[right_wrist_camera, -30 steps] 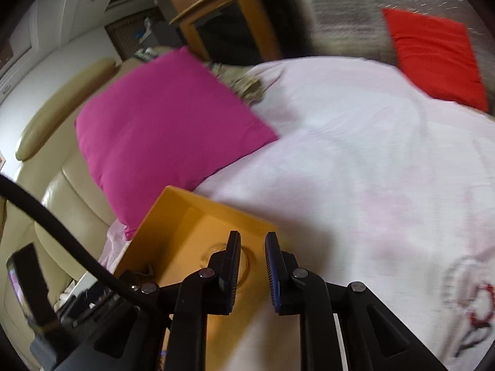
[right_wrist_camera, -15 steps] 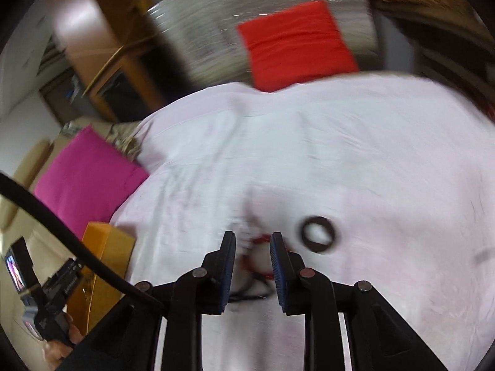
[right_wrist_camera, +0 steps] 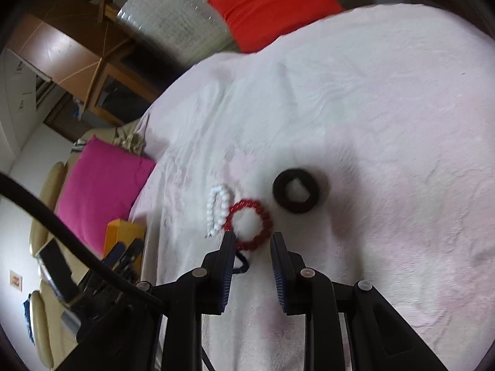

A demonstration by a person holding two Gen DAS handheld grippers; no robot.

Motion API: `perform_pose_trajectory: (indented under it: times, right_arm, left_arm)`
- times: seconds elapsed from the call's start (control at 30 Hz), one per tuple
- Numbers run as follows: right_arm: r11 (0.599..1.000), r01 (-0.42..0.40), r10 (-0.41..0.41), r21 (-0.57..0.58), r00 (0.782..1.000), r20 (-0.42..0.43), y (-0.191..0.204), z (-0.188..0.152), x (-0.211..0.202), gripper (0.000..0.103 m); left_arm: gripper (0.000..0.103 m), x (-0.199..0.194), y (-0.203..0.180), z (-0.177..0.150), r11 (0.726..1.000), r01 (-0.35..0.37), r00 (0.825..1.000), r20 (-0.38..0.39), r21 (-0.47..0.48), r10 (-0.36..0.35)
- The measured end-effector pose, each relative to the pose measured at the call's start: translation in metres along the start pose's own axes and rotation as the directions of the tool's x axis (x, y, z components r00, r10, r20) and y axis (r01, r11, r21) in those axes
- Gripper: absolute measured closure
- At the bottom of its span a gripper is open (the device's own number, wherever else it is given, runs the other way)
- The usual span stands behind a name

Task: Organize jewelry
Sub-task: 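Grasp the red bead bracelet with the right tool while the left tool approaches the white pearl bracelet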

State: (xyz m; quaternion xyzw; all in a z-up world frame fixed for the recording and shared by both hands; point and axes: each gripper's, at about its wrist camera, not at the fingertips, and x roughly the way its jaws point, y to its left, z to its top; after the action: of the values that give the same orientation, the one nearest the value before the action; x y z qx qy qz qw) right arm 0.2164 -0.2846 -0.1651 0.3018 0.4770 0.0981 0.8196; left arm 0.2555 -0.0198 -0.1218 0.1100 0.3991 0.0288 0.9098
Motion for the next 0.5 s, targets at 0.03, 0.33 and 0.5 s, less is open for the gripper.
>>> perform_pose_trajectory:
  times: [0.03, 0.33, 0.5]
  right_arm:
    - [1.0, -0.006, 0.006, 0.002, 1.0, -0.01, 0.0, -0.001, 0.004, 0.077]
    - [0.993, 0.112, -0.112, 0.025, 0.994, 0.007, 0.004, 0.008, 0.04, 0.077]
    - [0.957, 0.265, -0.261, -0.117, 0.964, 0.05, 0.026, 0.005, 0.06, 0.079]
  left_arm:
    - [0.054, 0.003, 0.001, 0.0, 1.0, 0.003, 1.0, -0.01, -0.006, -0.003]
    - [0.054, 0.003, -0.003, -0.006, 1.0, 0.011, 1.0, -0.014, 0.001, -0.011]
    - [0.054, 0.004, -0.003, -0.006, 1.0, 0.021, 1.0, -0.02, -0.001, -0.021]
